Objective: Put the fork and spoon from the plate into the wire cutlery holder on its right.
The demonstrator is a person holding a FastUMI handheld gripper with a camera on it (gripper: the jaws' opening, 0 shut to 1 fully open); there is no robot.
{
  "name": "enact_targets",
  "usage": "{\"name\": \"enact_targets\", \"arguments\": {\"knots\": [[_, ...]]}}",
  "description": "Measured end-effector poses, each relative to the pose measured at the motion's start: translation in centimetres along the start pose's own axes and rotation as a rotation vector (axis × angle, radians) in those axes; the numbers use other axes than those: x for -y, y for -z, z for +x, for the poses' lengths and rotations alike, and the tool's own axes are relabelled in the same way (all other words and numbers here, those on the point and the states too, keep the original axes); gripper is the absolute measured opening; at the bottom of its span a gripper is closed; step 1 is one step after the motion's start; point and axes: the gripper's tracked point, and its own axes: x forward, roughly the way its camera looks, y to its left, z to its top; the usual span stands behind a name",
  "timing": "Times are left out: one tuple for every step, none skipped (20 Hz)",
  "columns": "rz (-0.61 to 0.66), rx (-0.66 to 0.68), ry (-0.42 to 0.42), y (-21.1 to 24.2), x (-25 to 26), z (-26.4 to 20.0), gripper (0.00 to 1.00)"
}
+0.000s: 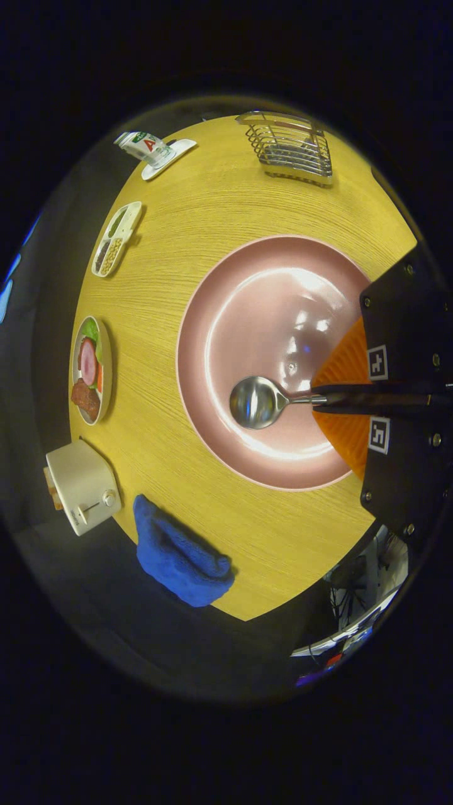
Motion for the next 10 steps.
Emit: {"name": "enact_targets", "arguments": {"knots": [[0.016, 0.011, 0.002, -0.3, 0.1, -0.4, 0.07], [0.032, 0.02, 0.001, -0.6, 0.3, -0.6, 0.07], [0.047, 0.03, -0.002, -1.0, 0.6, -0.9, 0.07], [0.059, 0.037, -0.01, -1.3, 0.8, -1.0, 0.07], [0.073, 0.043, -0.012, -1.5, 1.1, -1.3, 0.07], [0.086, 0.049, -0.014, -1.6, 1.3, -1.5, 0.07], [0.099, 0.055, -0.012, -1.7, 1.5, -1.8, 0.07], [0.112, 0.062, -0.014, -1.9, 1.8, -2.0, 0.07], [0.131, 0.072, -0.02, -2.2, 1.9, -2.5, 0.07], [0.155, 0.082, -0.028, -2.6, 2.0, -2.8, 0.07]]}}
